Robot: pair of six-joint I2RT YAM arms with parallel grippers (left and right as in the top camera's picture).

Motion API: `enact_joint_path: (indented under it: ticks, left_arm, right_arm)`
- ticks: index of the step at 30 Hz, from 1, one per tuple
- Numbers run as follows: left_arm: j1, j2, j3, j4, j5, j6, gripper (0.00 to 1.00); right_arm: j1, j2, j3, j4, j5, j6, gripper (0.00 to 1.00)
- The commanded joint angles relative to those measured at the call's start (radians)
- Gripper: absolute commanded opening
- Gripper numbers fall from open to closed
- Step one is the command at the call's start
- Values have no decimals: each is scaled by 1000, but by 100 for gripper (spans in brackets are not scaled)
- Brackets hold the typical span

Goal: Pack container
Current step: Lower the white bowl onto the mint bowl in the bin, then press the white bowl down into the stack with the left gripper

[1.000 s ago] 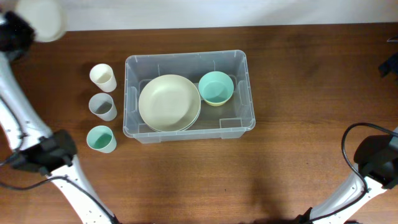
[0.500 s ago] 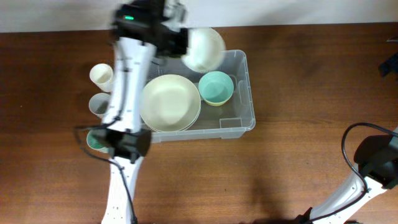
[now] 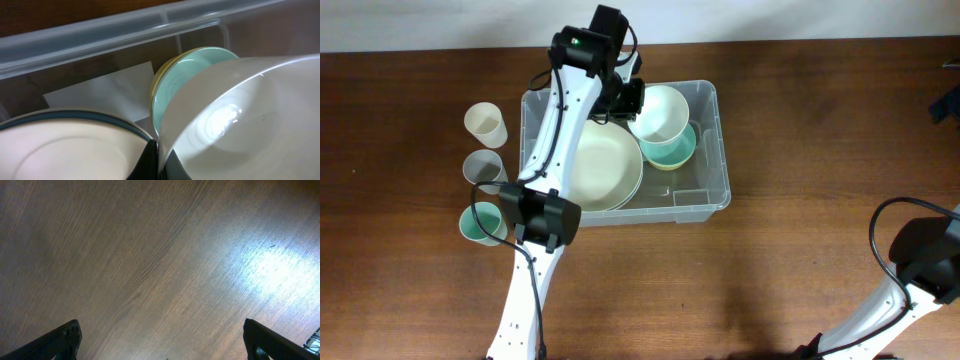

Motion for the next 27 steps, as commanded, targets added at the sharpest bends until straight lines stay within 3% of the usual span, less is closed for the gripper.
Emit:
enact_joint_path:
  ticks: [1,10,16,20,24,25,27]
  left_arm:
    - [-4,19,-1,7,27,-12,1]
    - [-32,42,-1,22,25,-12,2]
    - [-31,42,-1,23,22,-13,20]
    - [-31,42,-1,24,22,-12,45]
    - [-22,42,-1,38,23,-11,93]
    - [-16,41,0,40,24,-11,99]
    - [3,41,13,40,31,-12,99]
  right_arm:
    - [1,-4,-5,-2,12,3,99]
    - [1,-4,-5,-2,12,3,99]
    - [1,-4,-5,-2,12,3,99]
    - [1,-4,-5,-2,12,3,99]
    - [1,-4,-5,-2,12,3,99]
    - [1,-4,-5,-2,12,3,99]
    - [1,-4,-5,-2,12,3,99]
